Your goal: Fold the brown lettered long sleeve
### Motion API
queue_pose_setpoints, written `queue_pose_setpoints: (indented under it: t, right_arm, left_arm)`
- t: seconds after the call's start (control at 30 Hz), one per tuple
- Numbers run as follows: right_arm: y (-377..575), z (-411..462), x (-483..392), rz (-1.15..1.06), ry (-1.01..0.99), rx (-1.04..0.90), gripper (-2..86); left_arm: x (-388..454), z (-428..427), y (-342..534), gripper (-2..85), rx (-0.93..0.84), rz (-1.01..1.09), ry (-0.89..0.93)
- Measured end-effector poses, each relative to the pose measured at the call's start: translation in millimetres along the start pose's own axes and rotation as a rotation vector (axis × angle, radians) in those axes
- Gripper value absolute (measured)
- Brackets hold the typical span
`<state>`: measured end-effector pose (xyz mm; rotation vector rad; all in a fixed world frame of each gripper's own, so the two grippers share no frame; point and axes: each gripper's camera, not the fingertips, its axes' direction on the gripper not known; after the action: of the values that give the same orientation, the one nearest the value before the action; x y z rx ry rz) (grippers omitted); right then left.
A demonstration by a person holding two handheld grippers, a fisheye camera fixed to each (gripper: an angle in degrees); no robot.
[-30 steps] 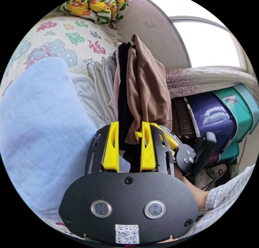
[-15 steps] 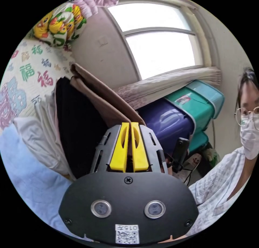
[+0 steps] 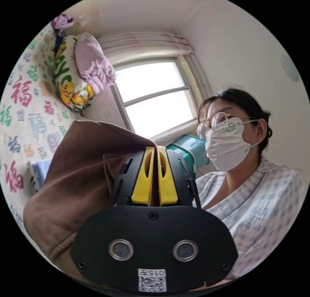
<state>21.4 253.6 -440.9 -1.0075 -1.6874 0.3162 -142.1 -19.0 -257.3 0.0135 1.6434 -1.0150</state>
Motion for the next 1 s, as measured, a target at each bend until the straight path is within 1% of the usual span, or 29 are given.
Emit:
queue_pose_setpoints:
  t: [0.03, 0.07, 0.1, 0.13, 0.17, 0.2, 0.23, 0.27, 0.3, 0.37, 0.4, 0.47, 0.5, 0.57, 0.63, 0.7, 0.73, 0.77, 0.83, 0.87, 0.93, 0.97, 1.0]
  right_arm:
    - [6, 39, 3, 0.048, -0.056, -0.025, 2.3]
    - [8, 58, 4, 0.064, -0.071, -0.044, 2.2]
    - [9, 95, 7, 0.101, -0.075, -0.079, 2.1]
    - [5, 130, 13, 0.15, -0.062, -0.109, 2.0]
    - [1, 146, 18, 0.179, -0.052, -0.123, 1.9]
    - [-9, 176, 30, 0.276, -0.031, -0.144, 1.9]
    - [-24, 202, 40, 0.328, -0.018, -0.16, 1.8]
    - [-34, 213, 42, 0.327, 0.005, -0.164, 1.8]
    - [-57, 233, 44, 0.333, 0.049, -0.159, 1.7]
    - [-98, 255, 42, 0.306, 0.054, -0.136, 1.7]
    - [-127, 261, 38, 0.314, 0.066, -0.095, 1.7]
    - [-170, 260, 26, 0.315, 0.071, -0.024, 1.8]
    - [-192, 255, 14, 0.307, 0.088, 0.012, 1.8]
    - [-220, 248, -8, 0.27, 0.128, 0.022, 1.9]
    - [-242, 240, -28, 0.262, 0.178, 0.006, 1.9]
    - [-250, 236, -39, 0.274, 0.158, -0.011, 1.8]
    - [-252, 233, -46, 0.283, 0.185, -0.041, 1.6]
    - [-252, 232, -49, 0.292, 0.213, -0.072, 1.5]
    - [-242, 232, -58, 0.332, 0.37, -0.241, 1.2]
    - [-236, 231, -58, 0.348, 0.399, -0.278, 1.1]
    - [-211, 226, -55, 0.458, 0.525, -0.414, 0.8]
    - [-204, 224, -53, 0.485, 0.558, -0.448, 0.7]
    - [-189, 222, -49, 0.537, 0.602, -0.525, 0.7]
  left_arm:
    - [13, -55, 5, -0.6, 0.046, -0.014, -0.042]
    - [25, -108, 10, -0.6, 0.092, -0.028, -0.096]
    - [30, -133, 11, -0.7, 0.114, -0.042, -0.123]
    - [39, -182, 10, -0.7, 0.145, -0.051, -0.181]
    - [46, -231, 4, -0.7, 0.18, -0.068, -0.243]
    - [49, -257, 1, -0.7, 0.199, -0.092, -0.267]
    - [57, -310, -9, -0.7, 0.246, -0.106, -0.316]
    - [67, -365, -20, -0.8, 0.309, -0.132, -0.368]
    - [73, -393, -24, -0.8, 0.35, -0.149, -0.387]
    - [111, -502, -42, -0.8, 0.502, -0.134, -0.508]
    - [121, -527, -44, -0.8, 0.541, -0.144, -0.525]
    - [164, -607, -44, -0.8, 0.656, -0.121, -0.564]
    - [174, -622, -41, -0.8, 0.68, -0.11, -0.564]
    - [215, -664, -24, -0.8, 0.705, -0.031, -0.602]
    - [232, -687, -4, -0.8, 0.703, -0.026, -0.641]
    - [236, -703, 23, -0.8, 0.698, -0.033, -0.608]
    - [236, -709, 44, -0.8, 0.692, -0.052, -0.611]
    - [232, -713, 65, -0.8, 0.659, -0.104, -0.668]
    - [220, -715, 102, -0.8, 0.606, -0.182, -0.721]
    - [207, -719, 131, -0.8, 0.588, -0.269, -0.75]
    - [185, -724, 175, -0.7, 0.6, -0.393, -0.783]
    - [171, -729, 203, -0.7, 0.592, -0.475, -0.839]
    - [164, -731, 217, -0.7, 0.584, -0.518, -0.875]
